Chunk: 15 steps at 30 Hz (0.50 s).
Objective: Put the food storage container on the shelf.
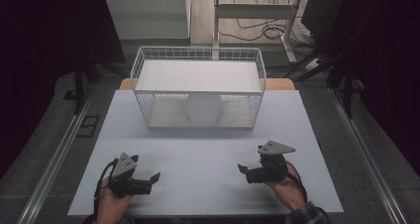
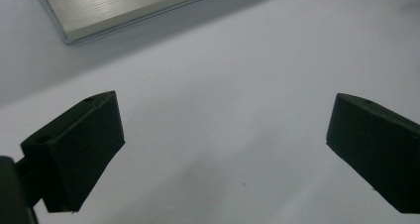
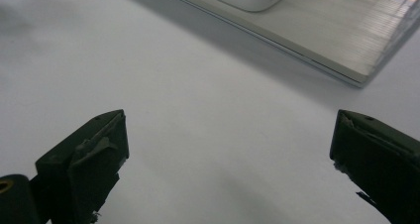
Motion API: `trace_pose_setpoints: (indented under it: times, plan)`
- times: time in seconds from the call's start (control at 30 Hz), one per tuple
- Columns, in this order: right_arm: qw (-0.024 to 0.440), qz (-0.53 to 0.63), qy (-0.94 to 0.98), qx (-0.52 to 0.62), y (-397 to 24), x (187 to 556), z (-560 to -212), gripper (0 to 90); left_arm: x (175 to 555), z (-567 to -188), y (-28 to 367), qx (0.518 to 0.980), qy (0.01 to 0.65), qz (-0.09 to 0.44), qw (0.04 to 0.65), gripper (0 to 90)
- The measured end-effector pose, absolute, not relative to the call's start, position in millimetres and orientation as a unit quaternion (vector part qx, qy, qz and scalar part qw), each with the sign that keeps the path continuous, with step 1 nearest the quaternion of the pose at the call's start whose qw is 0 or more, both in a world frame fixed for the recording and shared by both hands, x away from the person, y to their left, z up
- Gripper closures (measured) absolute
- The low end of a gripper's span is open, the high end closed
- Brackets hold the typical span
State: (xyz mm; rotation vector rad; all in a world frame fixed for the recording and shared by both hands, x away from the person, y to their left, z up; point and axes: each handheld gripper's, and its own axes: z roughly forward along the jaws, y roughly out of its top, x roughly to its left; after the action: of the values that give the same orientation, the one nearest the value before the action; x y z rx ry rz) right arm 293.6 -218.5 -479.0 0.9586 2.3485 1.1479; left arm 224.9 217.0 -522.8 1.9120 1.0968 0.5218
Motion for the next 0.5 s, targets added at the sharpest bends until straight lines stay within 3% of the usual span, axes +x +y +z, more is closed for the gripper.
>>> trace_pose_setpoints:
  times: [0.5]
  plan:
    - [0.209,0.396,0.812,0.374,-252,283,-479,0.5,216,-524,238,0.749,0.461,0.217,0.423,1.0]
